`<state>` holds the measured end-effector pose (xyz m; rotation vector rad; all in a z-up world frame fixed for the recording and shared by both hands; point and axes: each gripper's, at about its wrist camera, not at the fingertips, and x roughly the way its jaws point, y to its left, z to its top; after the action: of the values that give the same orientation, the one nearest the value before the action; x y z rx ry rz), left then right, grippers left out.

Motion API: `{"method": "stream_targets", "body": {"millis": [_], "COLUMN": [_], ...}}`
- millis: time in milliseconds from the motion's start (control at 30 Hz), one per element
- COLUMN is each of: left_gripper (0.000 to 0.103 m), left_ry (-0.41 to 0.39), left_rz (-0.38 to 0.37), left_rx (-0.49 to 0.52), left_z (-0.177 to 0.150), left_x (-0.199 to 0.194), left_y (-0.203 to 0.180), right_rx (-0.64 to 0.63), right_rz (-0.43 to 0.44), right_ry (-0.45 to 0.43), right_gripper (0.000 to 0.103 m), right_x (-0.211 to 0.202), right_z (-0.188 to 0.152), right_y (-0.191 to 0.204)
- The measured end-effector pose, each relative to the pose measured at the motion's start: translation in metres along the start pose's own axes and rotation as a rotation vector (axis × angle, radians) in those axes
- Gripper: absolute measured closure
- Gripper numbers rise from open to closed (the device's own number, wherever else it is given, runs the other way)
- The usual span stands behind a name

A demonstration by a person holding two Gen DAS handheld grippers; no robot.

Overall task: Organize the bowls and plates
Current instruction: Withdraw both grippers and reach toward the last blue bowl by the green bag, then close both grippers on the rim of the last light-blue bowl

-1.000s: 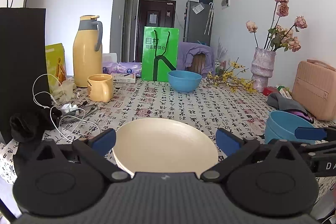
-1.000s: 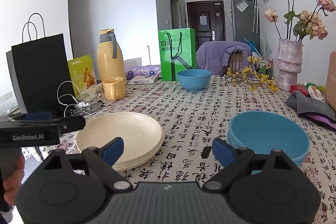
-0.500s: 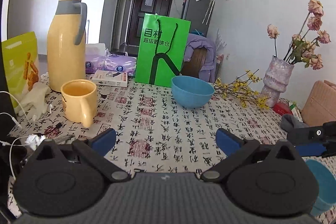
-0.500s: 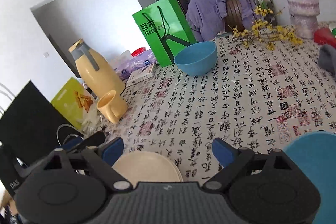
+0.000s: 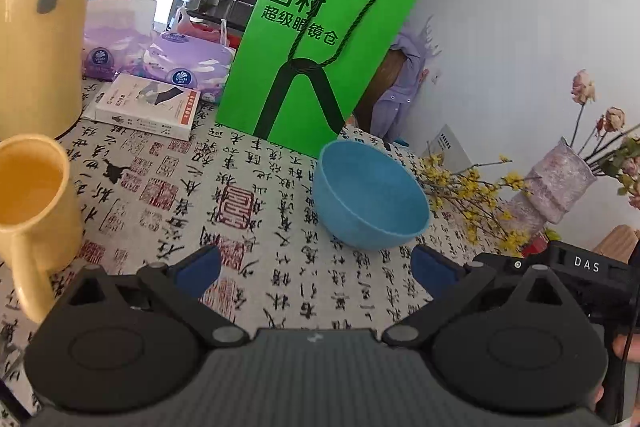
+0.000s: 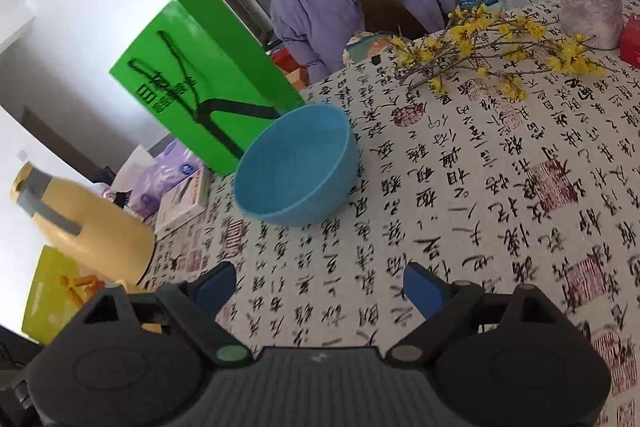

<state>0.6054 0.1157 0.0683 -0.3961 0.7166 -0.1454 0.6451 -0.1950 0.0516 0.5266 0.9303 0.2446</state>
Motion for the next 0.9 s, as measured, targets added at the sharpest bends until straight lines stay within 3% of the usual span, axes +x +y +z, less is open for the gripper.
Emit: {"method": "stream_targets", "body": {"millis": [67,200,233,300,367,400,500,533,733,900], "left_gripper": [0.001,0.007,0.017,0.027,0.041,0.043,0.072,0.082,0.09,0.091], "left_ry": [0.015,0.043,0.058,0.091,0.119,0.126,0.159,0.178,0.212,0.198], "left_rz": [0.034,-0.002,-0.01,-0.047,-0.066,-0.071,-0.066,-0.06,-0.005,0.04], "left_rx": [-0.052,-0.097,-0.126,-0.187,-0.221,-0.224,-0.211,-0.201,-0.18,-0.158], "left_z": [0.013,0.038,0.044,0.053,0.057,0.058,0.059,0.059,0.054,0.048], "left_x": [0.029,0.085,0.098,0.123,0.141,0.148,0.162,0.165,0.155,0.115], "left_y": [0.004,0.006,0.007,0.009,0.01,0.01,0.007,0.007,0.001,-0.012], "right_rx": [0.021,0.039,0.04,0.035,0.045,0.05,0.039,0.032,-0.064,-0.095], "right_rz": [-0.021,-0.043,-0.045,-0.053,-0.064,-0.065,-0.048,-0.041,-0.087,-0.073], "right_ry": [-0.012,-0.024,-0.022,-0.02,-0.022,-0.015,0.001,0.003,0.04,0.034], "right_gripper": [0.016,0.024,0.028,0.037,0.061,0.066,0.077,0.087,0.092,0.093], "right_x": [0.024,0.067,0.077,0.096,0.112,0.119,0.133,0.135,0.133,0.107], "right_z": [0.018,0.048,0.054,0.065,0.072,0.074,0.078,0.078,0.074,0.061], "right_y": [-0.007,-0.015,-0.016,-0.018,-0.02,-0.021,-0.022,-0.022,-0.009,0.0]}}
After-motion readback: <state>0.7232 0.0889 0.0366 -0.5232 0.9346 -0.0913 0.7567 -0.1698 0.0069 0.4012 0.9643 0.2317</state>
